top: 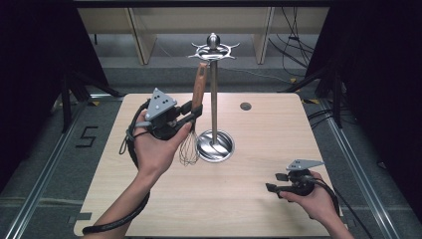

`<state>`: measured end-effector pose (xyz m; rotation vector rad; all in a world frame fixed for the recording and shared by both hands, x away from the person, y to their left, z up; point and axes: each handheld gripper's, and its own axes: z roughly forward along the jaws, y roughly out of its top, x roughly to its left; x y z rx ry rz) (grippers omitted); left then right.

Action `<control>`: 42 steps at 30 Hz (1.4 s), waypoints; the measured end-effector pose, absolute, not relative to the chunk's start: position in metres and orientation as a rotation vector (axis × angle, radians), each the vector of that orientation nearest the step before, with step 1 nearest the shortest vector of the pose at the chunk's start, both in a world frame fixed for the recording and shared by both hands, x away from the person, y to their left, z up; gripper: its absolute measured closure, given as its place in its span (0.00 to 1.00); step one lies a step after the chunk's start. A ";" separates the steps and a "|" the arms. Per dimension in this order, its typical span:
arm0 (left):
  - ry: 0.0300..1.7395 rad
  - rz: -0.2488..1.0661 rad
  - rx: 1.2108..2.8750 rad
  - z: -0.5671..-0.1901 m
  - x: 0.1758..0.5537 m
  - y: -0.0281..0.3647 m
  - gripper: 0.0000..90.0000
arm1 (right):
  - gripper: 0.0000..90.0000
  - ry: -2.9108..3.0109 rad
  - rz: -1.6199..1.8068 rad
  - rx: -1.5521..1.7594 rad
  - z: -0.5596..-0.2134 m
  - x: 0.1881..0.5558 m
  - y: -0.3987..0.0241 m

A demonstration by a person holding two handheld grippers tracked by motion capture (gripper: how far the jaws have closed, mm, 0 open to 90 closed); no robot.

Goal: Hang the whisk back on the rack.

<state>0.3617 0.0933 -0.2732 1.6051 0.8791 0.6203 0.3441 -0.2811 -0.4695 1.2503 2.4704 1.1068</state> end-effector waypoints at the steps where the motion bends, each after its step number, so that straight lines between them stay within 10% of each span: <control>1: 0.879 0.620 1.605 -0.273 0.362 0.093 0.78 | 0.45 2.470 1.102 1.252 -0.469 0.344 -0.281; 42: 0.882 0.630 1.596 -0.265 0.374 0.080 0.78 | 0.45 2.429 1.163 1.258 -0.473 0.344 -0.280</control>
